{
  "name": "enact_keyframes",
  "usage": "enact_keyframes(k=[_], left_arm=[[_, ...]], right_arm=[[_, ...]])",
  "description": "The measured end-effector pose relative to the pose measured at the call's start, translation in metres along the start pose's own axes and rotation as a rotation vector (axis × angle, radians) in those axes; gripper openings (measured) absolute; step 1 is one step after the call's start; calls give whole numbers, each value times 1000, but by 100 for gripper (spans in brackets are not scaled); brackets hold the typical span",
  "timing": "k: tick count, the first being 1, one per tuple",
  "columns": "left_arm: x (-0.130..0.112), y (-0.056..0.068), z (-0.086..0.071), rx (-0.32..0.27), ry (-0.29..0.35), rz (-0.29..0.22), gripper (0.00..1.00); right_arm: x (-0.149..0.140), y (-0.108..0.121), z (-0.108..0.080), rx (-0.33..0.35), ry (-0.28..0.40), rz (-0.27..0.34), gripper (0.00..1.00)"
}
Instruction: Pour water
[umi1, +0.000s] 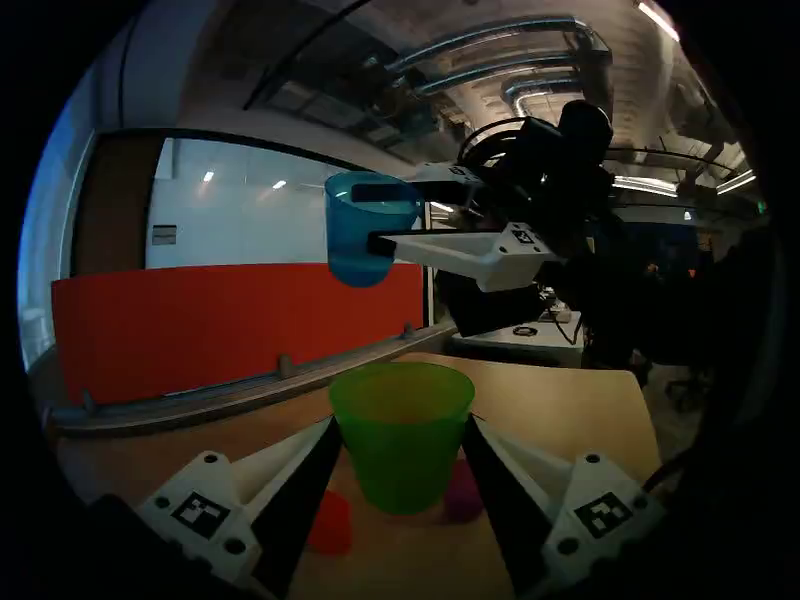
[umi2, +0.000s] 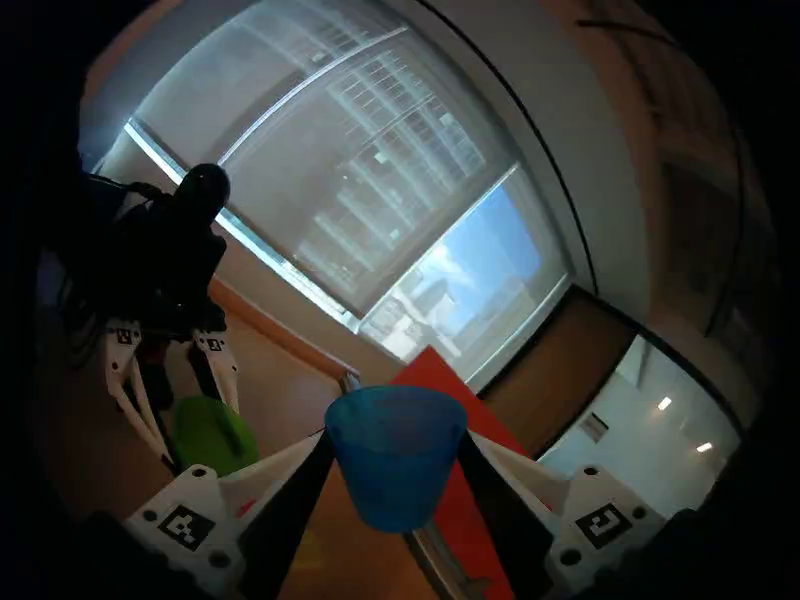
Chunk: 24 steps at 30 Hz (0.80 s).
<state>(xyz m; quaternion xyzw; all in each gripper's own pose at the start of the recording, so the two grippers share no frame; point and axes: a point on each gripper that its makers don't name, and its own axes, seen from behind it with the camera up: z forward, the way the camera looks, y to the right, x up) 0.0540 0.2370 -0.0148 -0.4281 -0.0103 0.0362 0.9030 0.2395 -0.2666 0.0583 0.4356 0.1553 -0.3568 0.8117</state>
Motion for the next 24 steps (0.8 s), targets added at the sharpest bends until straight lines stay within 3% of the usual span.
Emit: enact_keyframes(k=[14, 24], left_arm=[[-1, -4, 0, 0, -2, -5, 82], [0, -2, 1, -3, -2, -2, 83]], right_arm=[[9, -3, 6, 4, -8, -131, 89], [14, -2, 8, -1, -7, -187, 89]])
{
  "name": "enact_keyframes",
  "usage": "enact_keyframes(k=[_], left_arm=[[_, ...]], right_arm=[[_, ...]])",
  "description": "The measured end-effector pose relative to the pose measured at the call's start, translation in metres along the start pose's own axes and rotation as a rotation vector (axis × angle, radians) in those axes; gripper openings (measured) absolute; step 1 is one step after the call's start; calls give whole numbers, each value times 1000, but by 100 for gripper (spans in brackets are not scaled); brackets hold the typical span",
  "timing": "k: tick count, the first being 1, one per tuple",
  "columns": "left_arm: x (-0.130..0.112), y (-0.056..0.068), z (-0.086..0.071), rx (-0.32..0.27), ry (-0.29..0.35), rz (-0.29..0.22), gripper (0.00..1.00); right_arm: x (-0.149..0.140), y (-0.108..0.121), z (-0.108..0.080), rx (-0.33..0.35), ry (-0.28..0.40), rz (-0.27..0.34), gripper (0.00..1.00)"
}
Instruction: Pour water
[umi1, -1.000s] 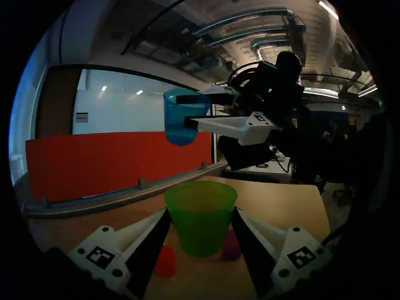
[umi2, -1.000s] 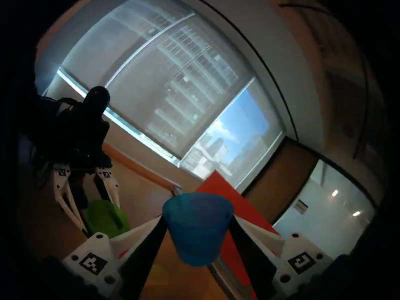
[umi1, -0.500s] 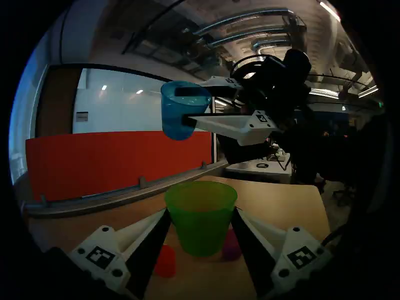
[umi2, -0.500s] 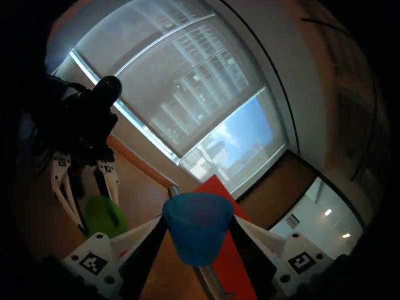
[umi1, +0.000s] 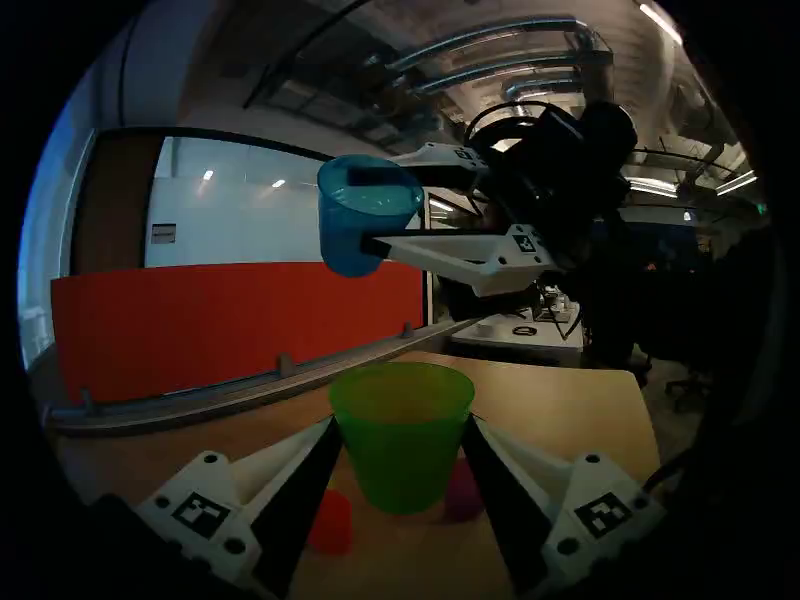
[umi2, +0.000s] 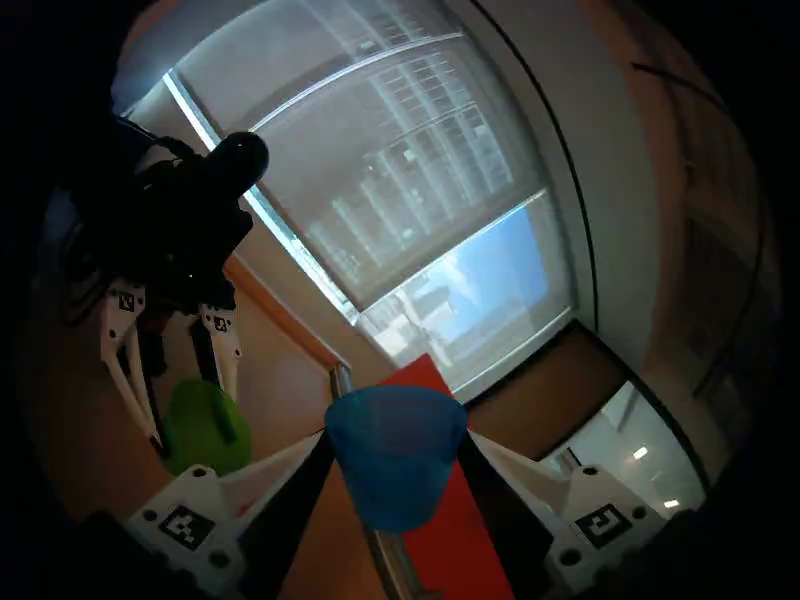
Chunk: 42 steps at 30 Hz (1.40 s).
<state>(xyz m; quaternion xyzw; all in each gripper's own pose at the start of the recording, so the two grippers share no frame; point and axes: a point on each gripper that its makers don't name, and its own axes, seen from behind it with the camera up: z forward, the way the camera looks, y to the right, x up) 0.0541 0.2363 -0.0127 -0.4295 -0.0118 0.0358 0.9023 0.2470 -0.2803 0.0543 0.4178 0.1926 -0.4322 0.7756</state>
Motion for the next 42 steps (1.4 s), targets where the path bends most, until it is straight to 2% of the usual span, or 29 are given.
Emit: enact_keyframes(k=[12, 42], left_arm=[[1, 0, 1, -2, -1, -1, 82], [4, 4, 3, -11, -4, 7, 83]], right_arm=[[9, 2, 2, -9, 11, -84, 89], [12, 5, 6, -12, -6, -224, 88]])
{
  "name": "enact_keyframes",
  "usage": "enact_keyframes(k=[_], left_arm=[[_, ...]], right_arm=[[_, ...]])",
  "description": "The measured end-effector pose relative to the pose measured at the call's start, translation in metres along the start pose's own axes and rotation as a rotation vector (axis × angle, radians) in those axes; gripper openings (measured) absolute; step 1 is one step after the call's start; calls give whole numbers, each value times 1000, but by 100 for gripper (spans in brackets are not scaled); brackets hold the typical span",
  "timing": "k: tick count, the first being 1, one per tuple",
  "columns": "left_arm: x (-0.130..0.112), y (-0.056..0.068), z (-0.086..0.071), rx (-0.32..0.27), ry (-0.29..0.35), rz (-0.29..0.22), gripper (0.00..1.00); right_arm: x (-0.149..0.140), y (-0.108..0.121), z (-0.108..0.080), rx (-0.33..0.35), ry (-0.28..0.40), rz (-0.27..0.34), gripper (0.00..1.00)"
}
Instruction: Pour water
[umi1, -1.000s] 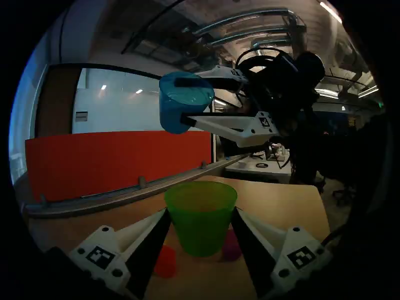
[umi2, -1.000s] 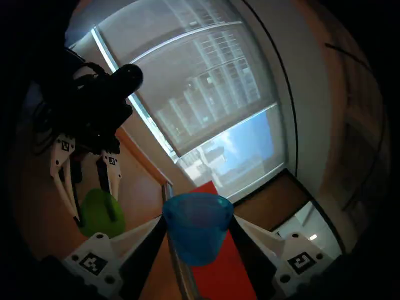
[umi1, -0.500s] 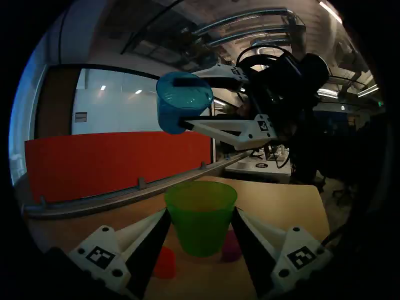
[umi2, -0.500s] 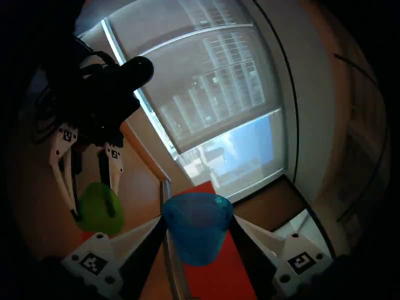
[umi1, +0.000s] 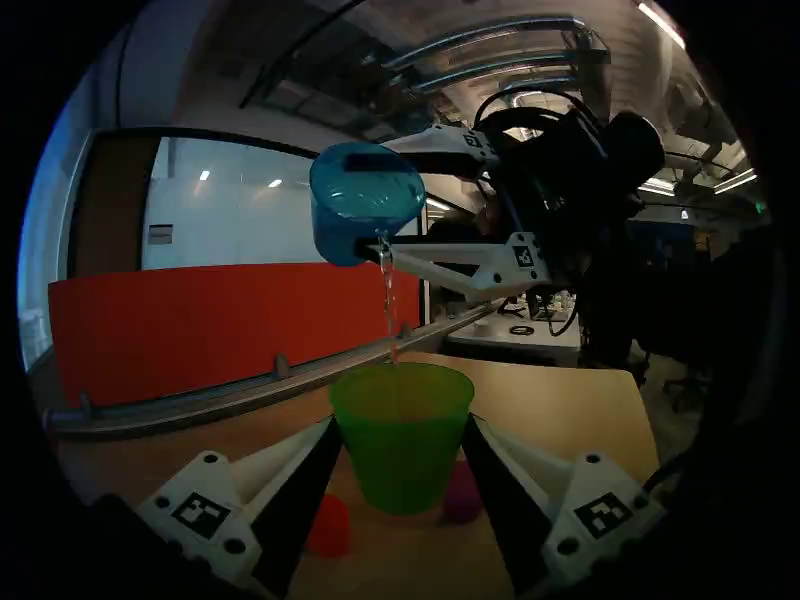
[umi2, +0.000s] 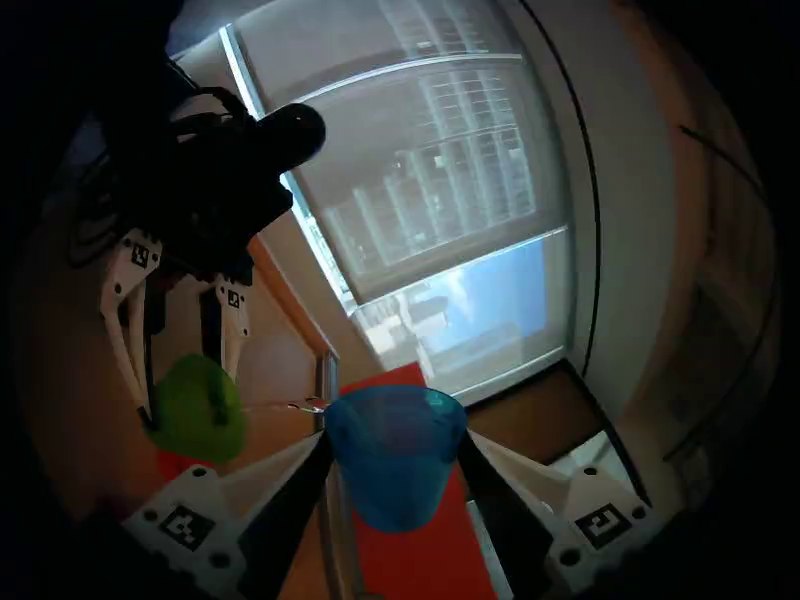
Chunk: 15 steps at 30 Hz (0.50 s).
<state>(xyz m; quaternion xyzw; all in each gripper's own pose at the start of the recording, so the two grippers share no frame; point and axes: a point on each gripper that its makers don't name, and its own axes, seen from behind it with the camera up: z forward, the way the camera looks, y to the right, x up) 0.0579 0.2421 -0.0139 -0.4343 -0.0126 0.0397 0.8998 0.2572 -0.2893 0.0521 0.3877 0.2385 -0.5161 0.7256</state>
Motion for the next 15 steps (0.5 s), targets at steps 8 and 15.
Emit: enact_keyframes(k=[8, 15], left_arm=[[0, -1, 0, 1, 0, 2, 82], [0, 0, 1, -1, -5, 5, 82]], right_arm=[[1, 3, -1, -5, 0, -24, 88], [-1, 5, -3, -8, -5, -52, 89]])
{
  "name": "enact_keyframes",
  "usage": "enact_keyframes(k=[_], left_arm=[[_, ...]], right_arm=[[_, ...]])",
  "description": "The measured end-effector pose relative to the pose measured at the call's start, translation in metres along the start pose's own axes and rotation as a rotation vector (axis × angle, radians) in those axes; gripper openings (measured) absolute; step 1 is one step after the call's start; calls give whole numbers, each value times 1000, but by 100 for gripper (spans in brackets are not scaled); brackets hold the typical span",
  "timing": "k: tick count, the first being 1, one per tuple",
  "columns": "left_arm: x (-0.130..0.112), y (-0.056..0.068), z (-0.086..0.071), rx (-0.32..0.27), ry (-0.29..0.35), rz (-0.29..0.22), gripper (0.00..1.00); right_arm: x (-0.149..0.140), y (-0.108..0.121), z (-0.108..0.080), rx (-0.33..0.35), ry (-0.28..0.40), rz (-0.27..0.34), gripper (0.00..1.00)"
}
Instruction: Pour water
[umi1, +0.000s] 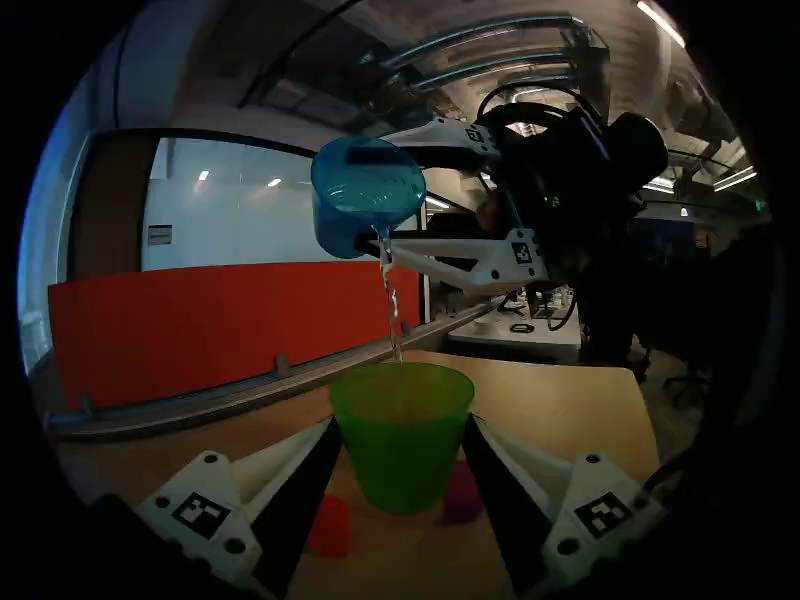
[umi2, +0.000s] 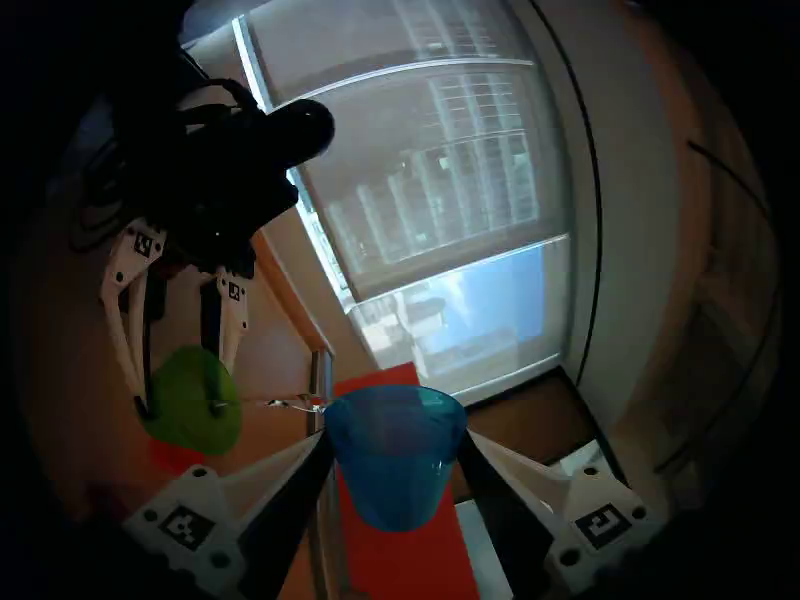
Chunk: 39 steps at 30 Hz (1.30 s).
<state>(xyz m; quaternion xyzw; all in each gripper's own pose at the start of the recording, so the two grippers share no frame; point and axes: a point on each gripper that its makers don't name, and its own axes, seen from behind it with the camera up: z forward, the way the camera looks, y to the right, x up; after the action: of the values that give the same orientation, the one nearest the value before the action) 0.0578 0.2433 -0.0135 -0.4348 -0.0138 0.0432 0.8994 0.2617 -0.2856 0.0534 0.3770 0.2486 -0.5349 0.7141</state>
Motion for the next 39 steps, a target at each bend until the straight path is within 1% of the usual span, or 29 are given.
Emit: enact_keyframes(k=[14, 21, 39], left_arm=[[-2, 0, 2, 2, -3, 2, 82], [-3, 1, 3, 1, -5, 2, 83], [-5, 3, 3, 3, -9, 10, 83]], right_arm=[[-1, 1, -2, 1, -6, -54, 89], [0, 1, -3, 7, -10, -66, 89], [1, 10, -4, -4, -21, -137, 88]])
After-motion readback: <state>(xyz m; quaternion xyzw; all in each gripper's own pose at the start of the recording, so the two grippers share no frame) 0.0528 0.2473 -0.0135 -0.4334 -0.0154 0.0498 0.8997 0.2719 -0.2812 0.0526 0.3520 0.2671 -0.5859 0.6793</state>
